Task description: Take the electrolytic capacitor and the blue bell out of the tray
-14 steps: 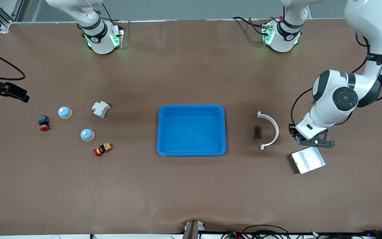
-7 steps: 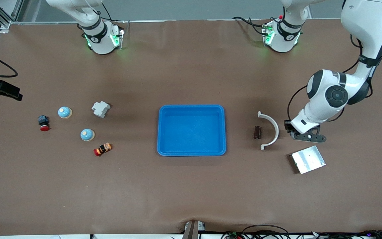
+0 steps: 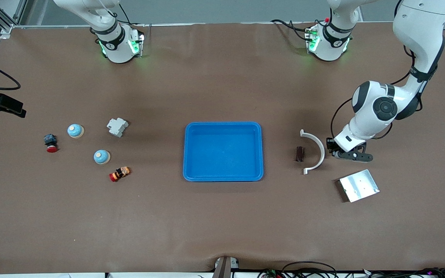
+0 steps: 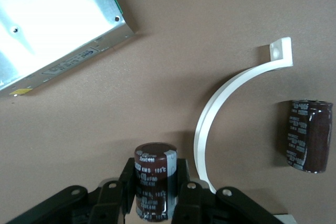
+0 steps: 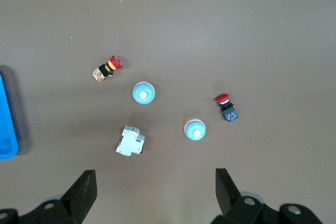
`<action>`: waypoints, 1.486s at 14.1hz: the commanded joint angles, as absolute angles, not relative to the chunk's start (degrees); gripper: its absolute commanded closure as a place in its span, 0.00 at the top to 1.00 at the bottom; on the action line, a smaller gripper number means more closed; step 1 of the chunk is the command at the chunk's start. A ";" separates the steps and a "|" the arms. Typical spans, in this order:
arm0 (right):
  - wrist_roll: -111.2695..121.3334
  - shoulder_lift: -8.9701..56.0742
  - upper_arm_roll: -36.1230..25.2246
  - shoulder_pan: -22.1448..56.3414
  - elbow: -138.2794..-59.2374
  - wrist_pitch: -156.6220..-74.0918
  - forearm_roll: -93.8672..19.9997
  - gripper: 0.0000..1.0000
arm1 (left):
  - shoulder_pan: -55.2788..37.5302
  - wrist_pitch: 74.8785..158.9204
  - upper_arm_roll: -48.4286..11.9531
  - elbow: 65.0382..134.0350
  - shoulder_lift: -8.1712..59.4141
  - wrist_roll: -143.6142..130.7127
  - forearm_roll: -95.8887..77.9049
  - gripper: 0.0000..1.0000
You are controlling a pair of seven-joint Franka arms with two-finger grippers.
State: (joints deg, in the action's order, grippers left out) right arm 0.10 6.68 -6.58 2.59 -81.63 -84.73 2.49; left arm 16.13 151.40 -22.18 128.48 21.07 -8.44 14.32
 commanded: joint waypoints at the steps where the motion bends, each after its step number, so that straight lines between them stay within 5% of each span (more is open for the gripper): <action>1: 0.53 6.33 -5.98 1.32 -82.17 -84.99 1.93 1.00 | 16.87 153.45 -22.59 129.11 21.70 -8.88 15.11 0.00; 11: 0.44 3.52 -5.80 0.44 -86.65 -89.82 1.93 1.00 | 17.58 159.26 -20.66 129.29 26.10 -8.96 19.15 0.00; 14: 0.44 -2.27 -5.71 0.61 -95.69 -96.23 1.76 1.00 | 17.58 159.52 -19.87 129.37 26.37 -8.96 20.21 0.00; 17: 0.26 -2.11 -5.63 0.70 -94.14 -93.27 1.85 1.00 | 17.58 159.08 -19.78 129.37 26.98 -8.70 20.30 0.00; 18: 0.00 -2.11 -5.63 0.70 -93.17 -92.38 1.85 1.00 | 17.58 159.00 -19.78 129.29 27.33 -8.18 20.65 0.09; 19: -1.04 -2.11 -5.62 0.53 -92.64 -92.63 1.93 1.00 | 17.40 159.08 -19.78 129.20 27.86 -8.43 22.31 0.96; 21: -1.58 -2.20 -5.89 0.35 -92.64 -92.46 1.85 1.00 | 17.58 159.00 -19.86 129.29 27.42 -8.96 23.47 1.00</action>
